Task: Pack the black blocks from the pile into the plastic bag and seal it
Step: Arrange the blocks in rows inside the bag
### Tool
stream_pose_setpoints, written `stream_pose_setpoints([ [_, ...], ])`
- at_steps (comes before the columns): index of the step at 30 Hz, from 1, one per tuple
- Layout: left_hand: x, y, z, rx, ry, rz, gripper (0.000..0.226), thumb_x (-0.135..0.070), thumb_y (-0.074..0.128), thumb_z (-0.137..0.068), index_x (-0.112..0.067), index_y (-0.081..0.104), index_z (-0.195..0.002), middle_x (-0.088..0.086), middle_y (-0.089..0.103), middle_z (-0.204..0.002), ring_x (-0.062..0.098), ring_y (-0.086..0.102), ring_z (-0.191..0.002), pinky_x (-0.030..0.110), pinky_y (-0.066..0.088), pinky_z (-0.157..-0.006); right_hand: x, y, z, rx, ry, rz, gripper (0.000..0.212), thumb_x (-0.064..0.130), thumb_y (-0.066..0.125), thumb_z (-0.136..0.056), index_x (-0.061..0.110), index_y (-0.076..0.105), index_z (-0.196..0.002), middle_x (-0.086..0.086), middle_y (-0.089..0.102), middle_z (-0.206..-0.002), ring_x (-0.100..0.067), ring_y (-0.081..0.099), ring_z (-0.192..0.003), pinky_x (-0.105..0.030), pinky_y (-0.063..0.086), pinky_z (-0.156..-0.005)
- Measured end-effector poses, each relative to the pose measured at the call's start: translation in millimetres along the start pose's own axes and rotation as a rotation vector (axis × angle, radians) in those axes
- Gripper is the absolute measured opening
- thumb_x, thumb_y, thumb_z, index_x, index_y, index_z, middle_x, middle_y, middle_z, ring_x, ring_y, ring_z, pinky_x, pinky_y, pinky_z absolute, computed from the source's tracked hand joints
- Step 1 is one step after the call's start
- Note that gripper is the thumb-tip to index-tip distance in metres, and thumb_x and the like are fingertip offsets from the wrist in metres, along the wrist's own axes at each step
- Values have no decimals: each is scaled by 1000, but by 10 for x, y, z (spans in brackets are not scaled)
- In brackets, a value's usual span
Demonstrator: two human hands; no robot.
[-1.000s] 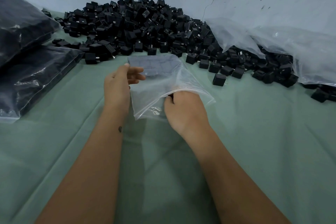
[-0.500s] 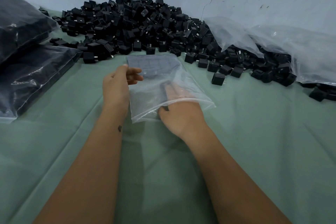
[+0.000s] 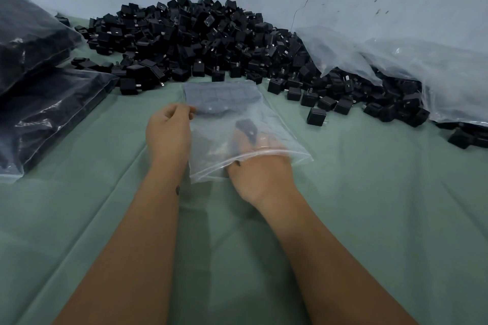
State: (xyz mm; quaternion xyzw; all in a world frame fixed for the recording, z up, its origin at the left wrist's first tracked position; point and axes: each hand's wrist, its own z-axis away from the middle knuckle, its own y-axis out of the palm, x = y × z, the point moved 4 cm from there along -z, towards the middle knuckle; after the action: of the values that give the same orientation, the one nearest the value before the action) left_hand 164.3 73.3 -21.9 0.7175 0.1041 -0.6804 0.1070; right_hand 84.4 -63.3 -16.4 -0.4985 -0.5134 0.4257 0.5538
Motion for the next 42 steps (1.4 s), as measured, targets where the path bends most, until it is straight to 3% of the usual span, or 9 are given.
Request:
stream_pose_setpoints([
  [6, 17, 29, -20, -5, 32, -82, 24, -22, 51, -88, -28, 70, -74, -12, 56, -63, -4, 44, -50, 18, 38, -49, -74, -76, -44, -111, 93, -62, 41, 31, 44, -94, 19, 36, -133, -13, 42, -132, -32, 42, -115, -40, 39, -101],
  [9, 41, 19, -49, -39, 120, -328, 23, -28, 51, -90, -27, 74, -92, -5, 62, -81, 16, 43, -102, 32, 42, -82, -72, -124, -58, -120, 102, 18, 32, 30, 41, -94, 23, 42, -126, -13, 42, -124, -33, 44, -109, -42, 44, -94],
  [12, 32, -17, -65, -87, 141, -589, 26, -31, 49, -91, -27, 71, -105, 1, 61, -116, 26, 31, -125, 34, 30, -104, -42, -110, -59, -111, 114, 136, 25, 34, 31, -98, 19, 49, -106, -13, 42, -118, -30, 45, -101, -40, 45, -86],
  [14, 26, -22, -59, -80, 126, -638, 27, -30, 48, -91, -28, 69, -107, 2, 59, -120, 28, 30, -127, 40, 29, -107, -31, -80, -68, -59, 122, 143, 24, 33, 31, -98, 17, 49, -92, -11, 49, -116, -29, 47, -99, -39, 45, -87],
  [23, 62, 7, -66, -19, 117, -745, 30, -24, 51, -89, -27, 66, -114, 5, 62, -120, 29, 29, -128, 39, 25, -103, -68, -119, -426, -83, 235, 3, 31, 30, 50, -92, 13, 54, -117, -10, 51, -122, -30, 51, -110, -40, 47, -94],
  [27, 62, 14, -51, -5, 126, -764, 30, -23, 57, -85, -27, 66, -114, 5, 60, -123, 29, 28, -129, 40, 24, -105, 6, -77, -614, -93, 196, 14, 30, 22, 31, -100, 11, 44, -75, -6, 55, -97, -26, 49, -95, -37, 41, -95],
  [31, 67, 25, -59, -6, 133, -786, 29, -24, 59, -85, -29, 66, -112, 5, 60, -121, 29, 28, -129, 39, 23, -104, 15, -10, -792, -65, 205, 80, 33, 27, 36, -97, 10, 60, -112, -10, 58, -116, -28, 52, -111, -41, 42, -102],
  [34, 67, 25, -65, -6, 133, -788, 27, -25, 59, -85, -30, 67, -110, 4, 60, -121, 28, 28, -129, 38, 23, -104, -23, 43, -840, 3, 257, 36, 54, 31, 38, -98, 7, 28, -145, -21, 31, -143, -35, 33, -132, -44, 30, -110],
  [42, 75, 31, -75, -12, 134, -799, 27, -26, 58, -85, -31, 67, -110, 3, 60, -121, 28, 28, -129, 38, 23, -103, -43, 126, -848, 75, 233, 36, 49, 30, 32, -101, 6, 32, -143, -18, 44, -140, -33, 42, -129, -46, 34, -111],
])
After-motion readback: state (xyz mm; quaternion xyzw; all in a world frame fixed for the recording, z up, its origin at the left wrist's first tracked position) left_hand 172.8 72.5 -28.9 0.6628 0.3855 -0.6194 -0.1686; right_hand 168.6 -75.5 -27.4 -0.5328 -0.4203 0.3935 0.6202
